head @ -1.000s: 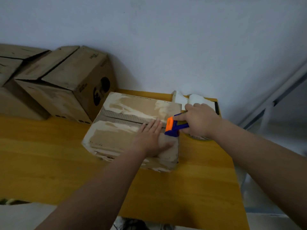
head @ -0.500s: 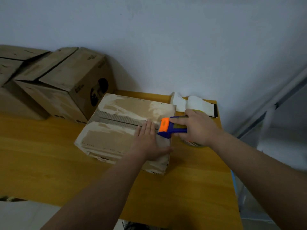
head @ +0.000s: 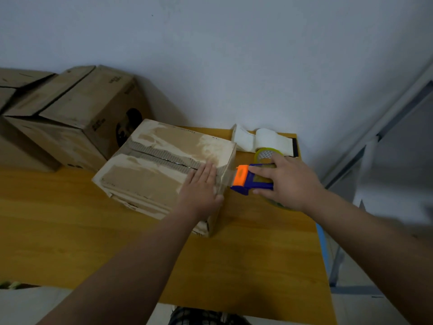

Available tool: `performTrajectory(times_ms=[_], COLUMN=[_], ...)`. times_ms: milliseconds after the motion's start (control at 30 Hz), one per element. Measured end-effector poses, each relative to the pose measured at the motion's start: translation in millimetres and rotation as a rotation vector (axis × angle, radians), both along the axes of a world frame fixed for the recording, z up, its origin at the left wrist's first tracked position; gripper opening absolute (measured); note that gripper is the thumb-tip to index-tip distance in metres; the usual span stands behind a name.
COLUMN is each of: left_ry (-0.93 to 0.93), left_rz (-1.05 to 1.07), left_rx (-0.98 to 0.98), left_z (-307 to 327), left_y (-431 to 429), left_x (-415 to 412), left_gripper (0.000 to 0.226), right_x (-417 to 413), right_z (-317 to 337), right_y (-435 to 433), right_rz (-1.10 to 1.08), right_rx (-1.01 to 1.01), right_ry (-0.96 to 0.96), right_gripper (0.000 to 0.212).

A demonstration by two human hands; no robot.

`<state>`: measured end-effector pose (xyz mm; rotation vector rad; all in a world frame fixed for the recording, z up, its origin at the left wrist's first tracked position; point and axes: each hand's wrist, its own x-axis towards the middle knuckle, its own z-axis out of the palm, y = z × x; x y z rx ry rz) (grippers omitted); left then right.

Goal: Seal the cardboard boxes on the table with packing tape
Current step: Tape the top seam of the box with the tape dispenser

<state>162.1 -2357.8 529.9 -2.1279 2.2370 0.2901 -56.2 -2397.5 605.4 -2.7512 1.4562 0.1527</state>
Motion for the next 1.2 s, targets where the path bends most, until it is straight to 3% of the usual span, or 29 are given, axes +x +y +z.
performTrajectory(times_ms=[233, 367, 533, 867, 933, 1000, 1033, 1133, 1200], left_ry=[0.023, 0.011, -0.064, -0.052, -0.037, -0.031, -0.029, 0.007, 0.021], left_rz=[0.01, 0.015, 0.062, 0.064, 0.076, 0.089, 0.096, 0.103, 0.093], left_rx=[-0.005, -0.018, -0.11, -0.145, -0.149, -0.135, -0.14, -0.164, -0.16], left_z=[0, -1, 3, -1, 0, 1, 0, -6, -9], left_y=[-8, -9, -11, -11, -12, -13, -13, -12, -10], left_x=[2, 1, -7, -9, -3, 12, 22, 41, 39], left_gripper=[0.062, 0.059, 0.058, 0.054, 0.053, 0.053, 0.053, 0.054, 0.054], right_x=[-19, -46, -20, 48, 44, 21, 4, -27, -24], right_z=[-9, -27, -22, -20, -31, -52, -63, -70, -77], right_y=[10, 21, 15, -5, -4, 10, 16, 17, 12], right_rz=[-0.055, -0.06, -0.089, -0.164, -0.17, -0.171, -0.189, -0.353, -0.428], right_rx=[0.041, -0.037, 0.038, 0.264, 0.295, 0.357, 0.392, 0.518, 0.559], right_ry=[-0.156, -0.175, 0.057, 0.214, 0.394, 0.557, 0.519, 0.148, -0.117], right_gripper=[0.065, 0.064, 0.061, 0.04, 0.017, 0.01, 0.011, 0.039, 0.044])
